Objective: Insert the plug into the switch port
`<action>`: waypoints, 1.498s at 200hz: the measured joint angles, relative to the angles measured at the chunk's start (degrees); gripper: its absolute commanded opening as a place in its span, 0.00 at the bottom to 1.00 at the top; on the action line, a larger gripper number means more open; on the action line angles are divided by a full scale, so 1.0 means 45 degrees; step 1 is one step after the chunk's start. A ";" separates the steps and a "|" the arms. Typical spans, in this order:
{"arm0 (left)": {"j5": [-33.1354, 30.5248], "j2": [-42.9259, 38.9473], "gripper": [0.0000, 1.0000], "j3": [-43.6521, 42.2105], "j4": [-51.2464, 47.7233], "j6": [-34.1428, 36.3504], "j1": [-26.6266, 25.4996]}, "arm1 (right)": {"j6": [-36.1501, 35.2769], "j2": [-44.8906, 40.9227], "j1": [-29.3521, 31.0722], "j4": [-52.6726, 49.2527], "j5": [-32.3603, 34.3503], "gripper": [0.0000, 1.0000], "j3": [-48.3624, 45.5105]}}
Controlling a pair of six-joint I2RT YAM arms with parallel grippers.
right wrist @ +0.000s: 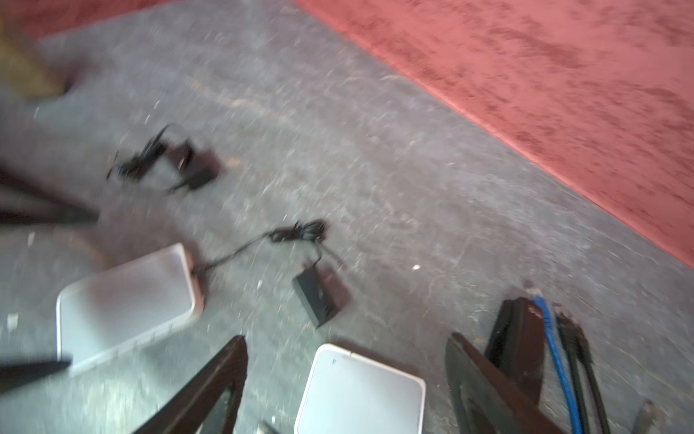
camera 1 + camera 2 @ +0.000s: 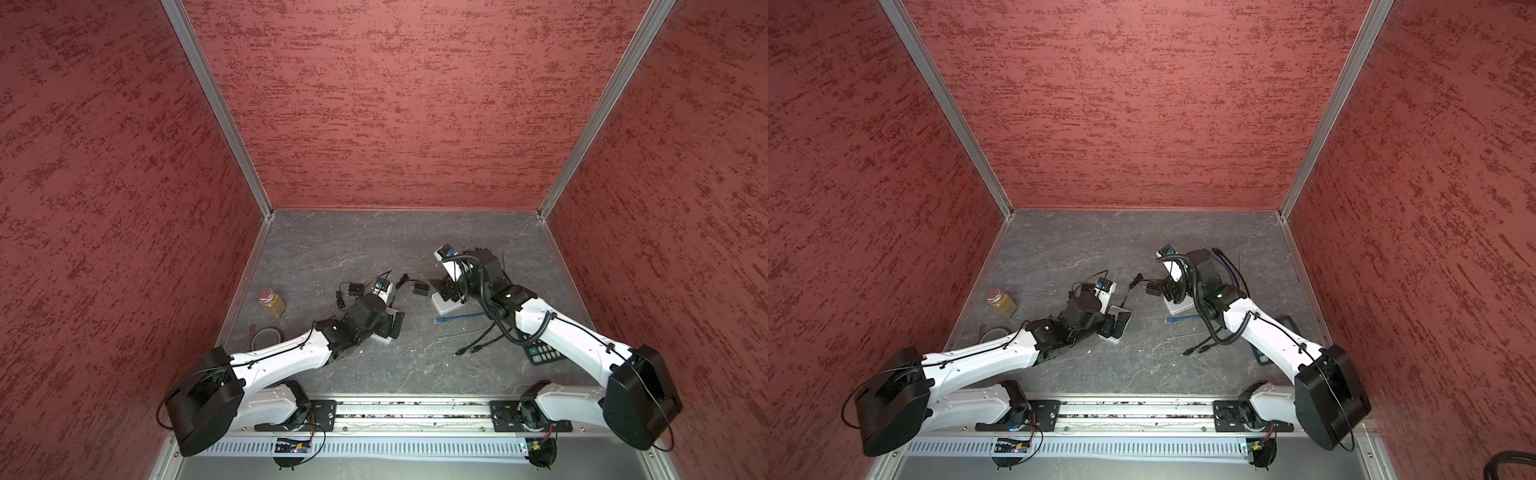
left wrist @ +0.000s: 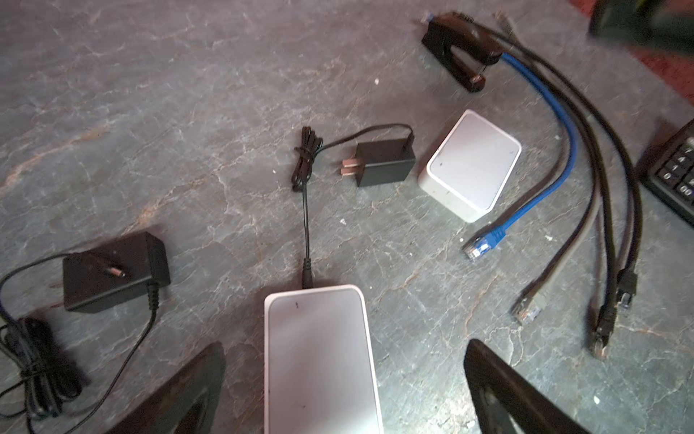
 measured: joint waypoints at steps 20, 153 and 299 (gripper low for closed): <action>0.0000 -0.0155 1.00 -0.0447 0.0748 0.0010 0.0029 | -0.0724 -0.0889 -0.0005 0.0175 -0.0262 0.81 -0.1389; 0.0335 -0.0325 1.00 -0.1938 0.4478 0.0355 0.0583 | -0.6305 -0.0151 -0.0661 -0.2259 -0.2021 0.66 -0.2050; 0.0695 -0.0704 1.00 -0.2633 0.4988 0.0345 0.0986 | -0.8238 0.3016 -0.1928 -0.2361 -0.3536 0.36 -0.1059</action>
